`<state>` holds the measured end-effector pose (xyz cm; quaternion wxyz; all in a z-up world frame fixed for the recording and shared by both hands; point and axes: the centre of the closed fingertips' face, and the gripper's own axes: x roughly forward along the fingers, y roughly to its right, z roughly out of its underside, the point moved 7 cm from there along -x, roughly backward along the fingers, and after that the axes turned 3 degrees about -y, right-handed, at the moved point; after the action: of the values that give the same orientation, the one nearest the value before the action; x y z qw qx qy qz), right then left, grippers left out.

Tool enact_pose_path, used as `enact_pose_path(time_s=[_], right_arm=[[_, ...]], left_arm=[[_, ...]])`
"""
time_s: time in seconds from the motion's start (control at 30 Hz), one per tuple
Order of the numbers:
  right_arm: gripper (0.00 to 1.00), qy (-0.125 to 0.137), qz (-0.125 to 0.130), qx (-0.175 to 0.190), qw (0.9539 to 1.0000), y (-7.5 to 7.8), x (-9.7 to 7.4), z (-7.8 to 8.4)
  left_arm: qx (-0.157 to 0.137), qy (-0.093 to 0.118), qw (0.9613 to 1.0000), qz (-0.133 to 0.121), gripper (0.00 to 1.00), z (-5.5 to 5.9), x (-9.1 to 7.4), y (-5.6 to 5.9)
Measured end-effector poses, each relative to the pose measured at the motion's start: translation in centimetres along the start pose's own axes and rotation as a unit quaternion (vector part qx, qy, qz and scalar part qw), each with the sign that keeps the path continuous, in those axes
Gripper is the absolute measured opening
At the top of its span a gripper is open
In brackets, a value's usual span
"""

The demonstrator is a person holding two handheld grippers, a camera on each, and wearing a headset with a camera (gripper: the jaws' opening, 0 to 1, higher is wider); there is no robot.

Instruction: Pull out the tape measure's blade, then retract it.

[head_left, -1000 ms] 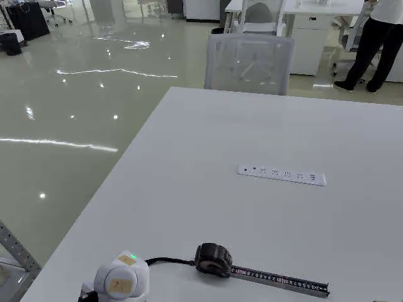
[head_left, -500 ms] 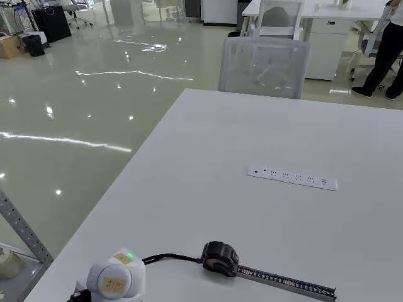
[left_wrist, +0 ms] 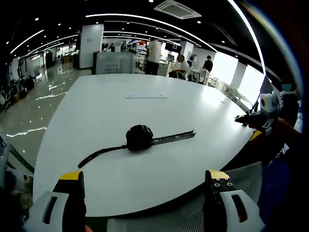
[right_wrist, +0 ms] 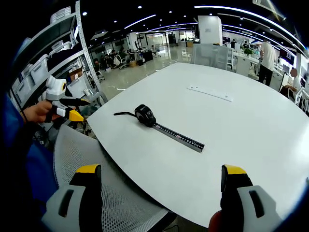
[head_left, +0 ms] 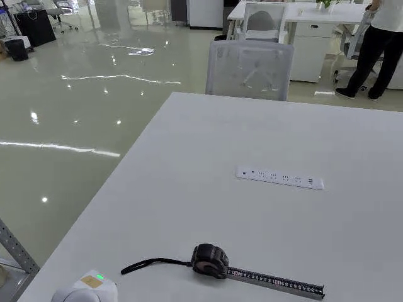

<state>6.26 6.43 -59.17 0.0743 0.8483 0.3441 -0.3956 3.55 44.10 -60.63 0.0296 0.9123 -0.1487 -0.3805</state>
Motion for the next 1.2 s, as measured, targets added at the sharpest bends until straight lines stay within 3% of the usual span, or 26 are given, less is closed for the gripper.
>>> enact_pose_path(time_s=[0.27, 0.43, 0.9, 1.2], right_arm=[[1.0, 0.003, 0.007, -0.006, 1.0, 0.3, -0.2, -0.1], [1.0, 0.003, 0.01, -0.004, 0.9999, 0.8, 0.0, -0.1], [1.0, -0.015, -0.001, -0.026, 0.9995, 0.5, 1.8, 0.4], [0.98, -0.016, -0.003, -0.031, 0.9994, 1.3, 3.1, 0.2]], left_arm=[[-0.005, -0.017, 0.9998, 0.003, 1.0, -0.3, 0.5, 0.9], [-0.015, -0.015, 0.9998, 0.002, 1.0, -0.6, 1.1, 1.2], [-0.023, -0.027, 0.9992, -0.019, 1.0, -0.5, 3.1, 1.5], [-0.023, -0.03, 0.999, -0.025, 1.0, -0.6, 4.3, 2.0]])
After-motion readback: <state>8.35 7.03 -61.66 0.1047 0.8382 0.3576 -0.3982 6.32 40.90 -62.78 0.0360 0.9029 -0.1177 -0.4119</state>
